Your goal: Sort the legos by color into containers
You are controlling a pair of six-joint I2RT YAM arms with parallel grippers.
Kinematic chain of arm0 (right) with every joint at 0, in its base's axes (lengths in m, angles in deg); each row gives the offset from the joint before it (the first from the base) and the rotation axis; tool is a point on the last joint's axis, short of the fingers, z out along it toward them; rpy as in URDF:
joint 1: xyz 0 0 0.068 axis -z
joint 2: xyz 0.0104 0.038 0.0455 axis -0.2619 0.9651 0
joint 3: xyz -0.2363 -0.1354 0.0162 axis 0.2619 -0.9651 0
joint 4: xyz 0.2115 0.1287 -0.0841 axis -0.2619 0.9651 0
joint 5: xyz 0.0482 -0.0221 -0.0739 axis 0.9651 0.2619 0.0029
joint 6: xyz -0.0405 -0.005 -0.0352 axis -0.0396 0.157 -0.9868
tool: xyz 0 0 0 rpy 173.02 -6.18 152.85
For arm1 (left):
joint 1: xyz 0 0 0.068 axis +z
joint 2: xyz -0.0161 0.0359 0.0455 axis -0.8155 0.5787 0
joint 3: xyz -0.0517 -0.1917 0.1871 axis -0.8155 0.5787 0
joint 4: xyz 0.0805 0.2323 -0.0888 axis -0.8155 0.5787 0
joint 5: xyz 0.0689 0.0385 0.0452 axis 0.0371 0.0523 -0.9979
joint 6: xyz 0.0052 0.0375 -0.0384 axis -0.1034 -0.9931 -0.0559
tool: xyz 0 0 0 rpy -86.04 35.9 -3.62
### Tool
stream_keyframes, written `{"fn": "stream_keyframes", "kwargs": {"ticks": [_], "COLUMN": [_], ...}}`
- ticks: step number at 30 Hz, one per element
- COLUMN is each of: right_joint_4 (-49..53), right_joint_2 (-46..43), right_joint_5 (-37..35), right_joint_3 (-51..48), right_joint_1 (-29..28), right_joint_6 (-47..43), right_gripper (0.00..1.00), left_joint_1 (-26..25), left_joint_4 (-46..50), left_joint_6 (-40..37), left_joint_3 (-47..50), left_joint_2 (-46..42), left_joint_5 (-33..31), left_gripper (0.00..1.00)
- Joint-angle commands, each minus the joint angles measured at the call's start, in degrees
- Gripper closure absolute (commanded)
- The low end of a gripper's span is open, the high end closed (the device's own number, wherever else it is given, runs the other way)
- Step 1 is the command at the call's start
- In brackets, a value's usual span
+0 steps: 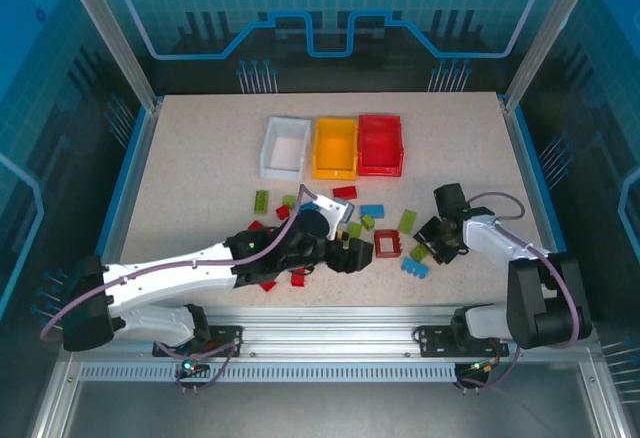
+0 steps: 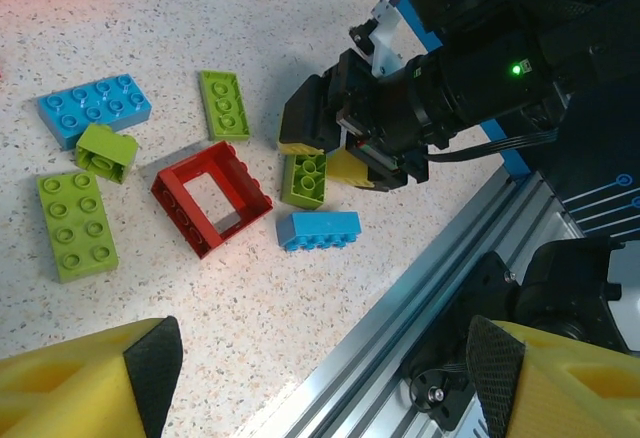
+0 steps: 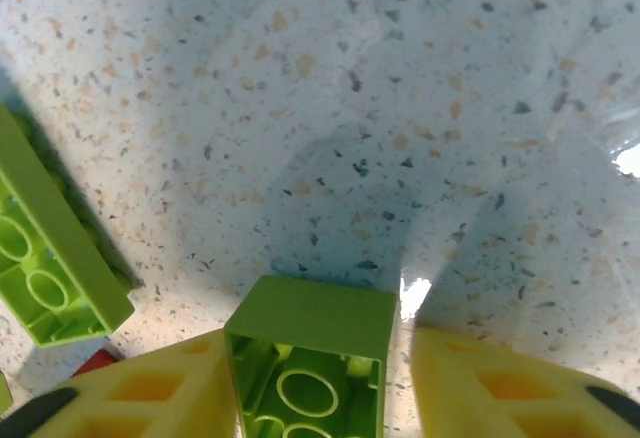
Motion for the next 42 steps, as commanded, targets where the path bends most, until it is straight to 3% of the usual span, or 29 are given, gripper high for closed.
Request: {"fn": "stream_keyframes", "kwargs": {"ticks": [1, 4, 9, 17, 22, 26, 29, 33, 37, 42], "right_joint_4": [-0.60, -0.75, 2.08, 4.79, 8.91, 11.80, 13.94, 14.87, 14.02, 13.46], "right_joint_2": [0.74, -0.77, -0.22, 22.19, 37.16, 45.59, 49.69, 51.57, 47.85, 39.34], "right_joint_5": [-0.52, -2.85, -11.68, -15.18, -16.24, -15.86, -15.94, -15.66, -16.61, -18.01], "right_joint_3": [-0.34, 1.38, 16.41, 46.05, 62.19, 70.77, 74.68, 76.11, 74.94, 71.97], "right_joint_1": [0.52, -0.55, -8.23, -11.41, -11.43, -11.36, -11.48, -11.55, -12.43, -13.61], "right_joint_6": [0.80, -0.96, -12.32, -27.73, -31.15, -31.98, -31.63, -31.01, -31.62, -31.39], "right_gripper": [0.64, 0.78, 0.76, 0.77, 0.78, 0.78, 0.77, 0.66, 0.49, 0.46], "left_joint_1": [-0.28, -0.06, 4.32, 13.86, 19.39, 20.79, 20.90, 20.90, 20.90, 19.88], "left_joint_4": [-1.34, -0.48, 4.87, 5.11, 2.55, 1.89, 1.68, 1.16, 1.82, 2.79], "left_joint_6": [-1.21, -1.36, -0.23, 2.56, 4.47, 4.59, 4.91, 5.77, 6.64, 10.32], "left_joint_3": [-0.15, -0.54, -3.84, -10.18, -13.93, -15.48, -15.04, -13.37, -12.16, -9.72], "left_joint_2": [-1.53, -2.65, -4.64, -0.90, 4.26, 7.03, 7.94, 8.08, 8.03, 8.71], "left_joint_5": [-1.14, -2.40, -4.28, -0.58, 4.78, 6.66, 7.51, 8.03, 8.81, 9.32], "left_gripper": [0.21, 0.21, 0.21, 0.21, 0.22, 0.22, 0.23, 0.22, 0.23, 0.27]}}
